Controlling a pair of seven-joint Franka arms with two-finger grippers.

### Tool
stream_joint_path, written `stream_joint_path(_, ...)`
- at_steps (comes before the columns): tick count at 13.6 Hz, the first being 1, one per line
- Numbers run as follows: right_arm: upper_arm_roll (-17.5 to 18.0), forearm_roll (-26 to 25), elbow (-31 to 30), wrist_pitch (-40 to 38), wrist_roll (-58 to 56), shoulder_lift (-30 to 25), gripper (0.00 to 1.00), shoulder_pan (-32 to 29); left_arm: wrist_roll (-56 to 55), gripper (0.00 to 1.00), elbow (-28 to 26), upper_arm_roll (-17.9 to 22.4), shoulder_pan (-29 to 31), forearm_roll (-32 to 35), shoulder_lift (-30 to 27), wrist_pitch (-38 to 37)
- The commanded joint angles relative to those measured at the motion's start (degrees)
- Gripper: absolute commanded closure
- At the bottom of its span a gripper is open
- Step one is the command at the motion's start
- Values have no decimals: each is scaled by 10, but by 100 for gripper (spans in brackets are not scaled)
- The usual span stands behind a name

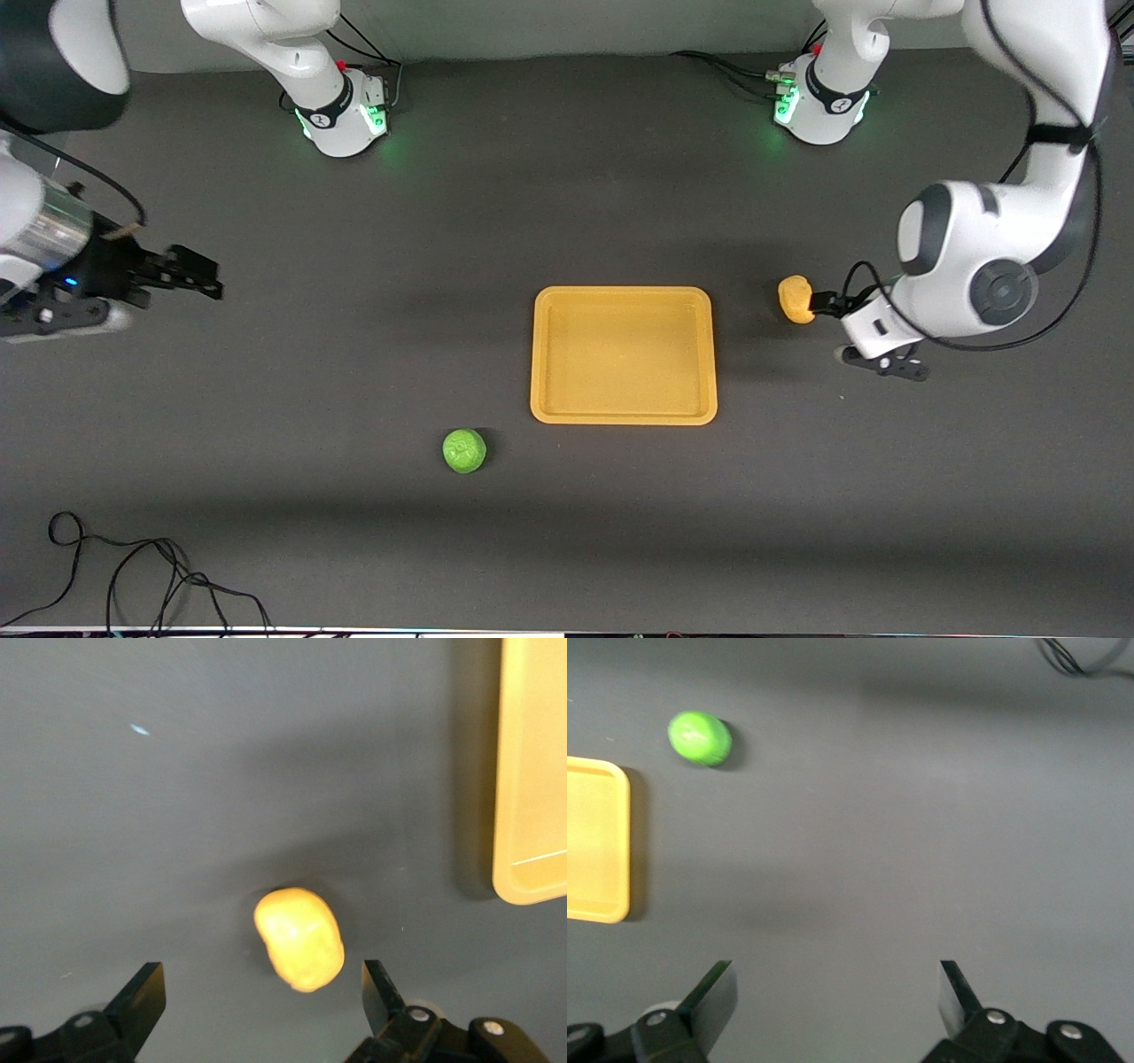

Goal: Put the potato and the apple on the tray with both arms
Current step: 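Reach the right gripper to the green apple while the left gripper reaches the potato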

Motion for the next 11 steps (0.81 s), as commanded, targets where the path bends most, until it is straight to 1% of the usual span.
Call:
stream_joint_path(1, -2, 8, 124, -11, 77, 113, 0, 47, -28, 1, 7, 6, -29, -12, 43, 12)
stream_joint_path(2, -2, 7, 151, 5, 113, 143, 0, 72, -34, 1, 7, 7, -31, -11, 52, 11)
stream_joint_path(4, -2, 6, 172, 44, 173, 182, 0, 114, -38, 1, 1, 6, -30, -11, 68, 8)
stream_joint_path(6, -3, 2, 171, 97, 224, 207, 0, 152, -58, 2, 1, 7, -31, -10, 83, 1)
stream_joint_path(8, -3, 0, 168, 123, 241, 227, 0, 176, -96, 5, 1, 6, -38, -9, 92, -4)
stream_joint_path(9, -3, 0, 166, 134, 248, 236, 0, 179, -122, 9, 2, 6, -52, -9, 98, -4)
stream_joint_path(10, -3, 0, 163, 149, 248, 247, 0, 180, -122, 15, 4, 7, -54, -9, 102, -6)
stream_joint_path(11, -4, 0, 161, 172, 248, 262, 0, 179, -121, 42, 5, 6, -48, -7, 103, -10)
